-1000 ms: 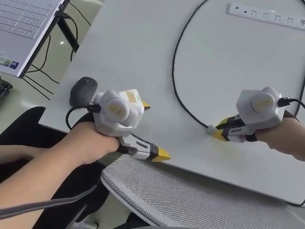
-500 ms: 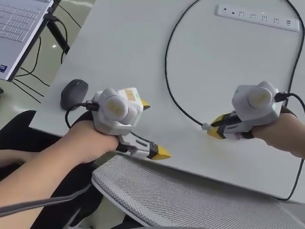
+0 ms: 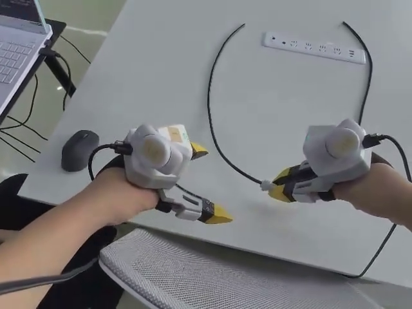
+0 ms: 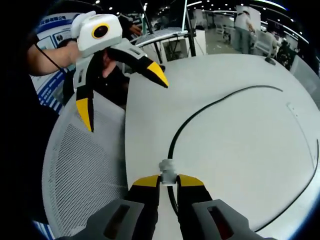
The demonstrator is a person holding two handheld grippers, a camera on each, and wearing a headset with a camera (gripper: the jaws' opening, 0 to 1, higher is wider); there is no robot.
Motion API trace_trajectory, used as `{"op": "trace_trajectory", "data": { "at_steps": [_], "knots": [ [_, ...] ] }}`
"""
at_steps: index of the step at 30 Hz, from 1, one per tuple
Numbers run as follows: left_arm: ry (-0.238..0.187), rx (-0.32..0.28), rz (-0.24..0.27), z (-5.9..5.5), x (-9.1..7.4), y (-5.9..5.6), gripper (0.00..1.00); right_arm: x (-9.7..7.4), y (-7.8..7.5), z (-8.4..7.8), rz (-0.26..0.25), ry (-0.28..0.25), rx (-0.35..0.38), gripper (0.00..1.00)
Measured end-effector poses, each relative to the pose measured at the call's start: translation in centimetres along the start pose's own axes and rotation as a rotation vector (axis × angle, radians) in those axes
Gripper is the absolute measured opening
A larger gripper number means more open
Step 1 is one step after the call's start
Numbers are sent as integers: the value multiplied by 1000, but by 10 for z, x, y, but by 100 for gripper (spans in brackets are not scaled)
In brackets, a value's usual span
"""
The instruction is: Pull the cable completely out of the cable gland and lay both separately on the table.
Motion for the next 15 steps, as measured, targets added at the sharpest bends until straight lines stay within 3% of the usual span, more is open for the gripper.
{"op": "trace_trajectory", "data": {
  "at_steps": [4, 8, 15],
  "knots": [
    [1, 35, -13, 14, 7, -5, 85, -12, 8, 0, -2, -6, -14, 7],
    [-23, 37, -27, 28, 11, -10, 84, -20, 11, -2, -2, -16, -27, 7],
    [-20, 47, -61, 38, 23, -17, 80, -35, 16, -1, -9, -16, -70, 7]
  ]
}}
Point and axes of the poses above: the centre of the closed fingertips' face, and the gripper's own axes: x roughly forward along the fingers, y roughly to its left, z roughly out of its top, the point moved 4 cm from there along -x, roughly backward along the fingers, and after that the axes turned 4 degrees about y, right-handed, at the moved point
